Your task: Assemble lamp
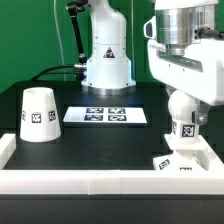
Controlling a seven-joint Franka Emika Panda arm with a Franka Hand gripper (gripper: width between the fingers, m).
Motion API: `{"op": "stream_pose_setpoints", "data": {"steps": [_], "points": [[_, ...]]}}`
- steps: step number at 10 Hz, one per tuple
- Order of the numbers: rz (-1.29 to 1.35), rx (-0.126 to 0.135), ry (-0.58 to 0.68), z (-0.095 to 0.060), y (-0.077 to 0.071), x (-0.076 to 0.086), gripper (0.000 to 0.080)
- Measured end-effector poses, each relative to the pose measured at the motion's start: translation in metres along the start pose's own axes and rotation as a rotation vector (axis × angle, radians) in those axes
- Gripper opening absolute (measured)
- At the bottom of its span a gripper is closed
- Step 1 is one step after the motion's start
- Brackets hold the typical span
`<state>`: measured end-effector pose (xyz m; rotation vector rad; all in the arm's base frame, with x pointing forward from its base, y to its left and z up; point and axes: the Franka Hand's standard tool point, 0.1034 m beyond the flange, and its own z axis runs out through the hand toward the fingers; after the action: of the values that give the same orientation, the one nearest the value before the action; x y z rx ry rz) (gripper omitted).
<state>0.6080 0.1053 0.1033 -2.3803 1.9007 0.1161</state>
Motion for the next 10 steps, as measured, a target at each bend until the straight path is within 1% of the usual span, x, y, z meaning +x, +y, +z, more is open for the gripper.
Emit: {"op": "stream_pose_setpoints", "data": {"steps": [3, 6, 7, 8, 9, 10], "points": [[0.177, 0.01, -0.018, -0.0006, -0.0018, -0.0026, 0.0576], [0.244, 0.013, -0.03, -0.0011, -0.0028, -0.0055, 0.0576], [0.229, 0.015, -0.03, -0.0011, -0.003, -0.0055, 0.0676], [0.226, 0.015, -0.03, -0.0012, -0.0031, -0.0058, 0.0693], [0.177, 0.009, -0.03, -0.0015, -0.0018, -0.0064, 0.0698], [0.103, -0.009, -0.034, -0.0029, 0.0017, -0.0094, 0.0698]]}}
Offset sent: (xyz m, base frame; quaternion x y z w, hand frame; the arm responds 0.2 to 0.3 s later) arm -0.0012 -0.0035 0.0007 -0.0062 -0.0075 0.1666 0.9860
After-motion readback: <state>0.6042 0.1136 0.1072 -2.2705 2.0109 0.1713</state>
